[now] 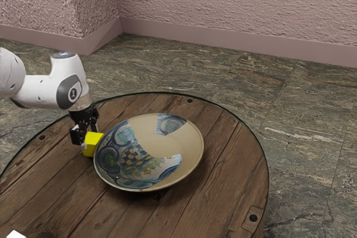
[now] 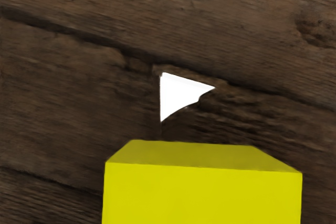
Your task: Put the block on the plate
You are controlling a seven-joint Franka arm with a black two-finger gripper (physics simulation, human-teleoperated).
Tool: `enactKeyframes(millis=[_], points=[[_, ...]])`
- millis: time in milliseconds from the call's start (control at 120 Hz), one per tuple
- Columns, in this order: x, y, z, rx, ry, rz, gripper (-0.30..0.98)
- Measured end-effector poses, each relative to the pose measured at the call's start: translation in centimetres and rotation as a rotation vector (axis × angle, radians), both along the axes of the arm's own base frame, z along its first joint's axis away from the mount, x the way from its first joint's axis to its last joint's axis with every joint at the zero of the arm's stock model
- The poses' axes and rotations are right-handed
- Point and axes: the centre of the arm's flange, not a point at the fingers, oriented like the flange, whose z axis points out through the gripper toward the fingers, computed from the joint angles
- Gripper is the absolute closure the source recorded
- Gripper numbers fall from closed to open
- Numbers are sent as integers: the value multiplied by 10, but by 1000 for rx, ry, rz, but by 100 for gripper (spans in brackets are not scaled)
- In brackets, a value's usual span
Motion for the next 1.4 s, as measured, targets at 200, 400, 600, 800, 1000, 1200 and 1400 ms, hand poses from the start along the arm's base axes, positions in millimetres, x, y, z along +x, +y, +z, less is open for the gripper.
enactKeyframes(millis=[200, 400, 600, 800, 1000, 1200, 1400], points=[[-4, 6, -15, 0, 19, 38, 0], [1, 7, -20, 5, 16, 56, 4], [0, 16, -29, 9, 20, 82, 18], [2, 17, -25, 13, 9, 89, 28], [3, 19, -6, 13, -18, 99, 31], [0, 16, 61, 12, -95, 97, 32], [0, -24, 107, 5, -114, 26, 32]])
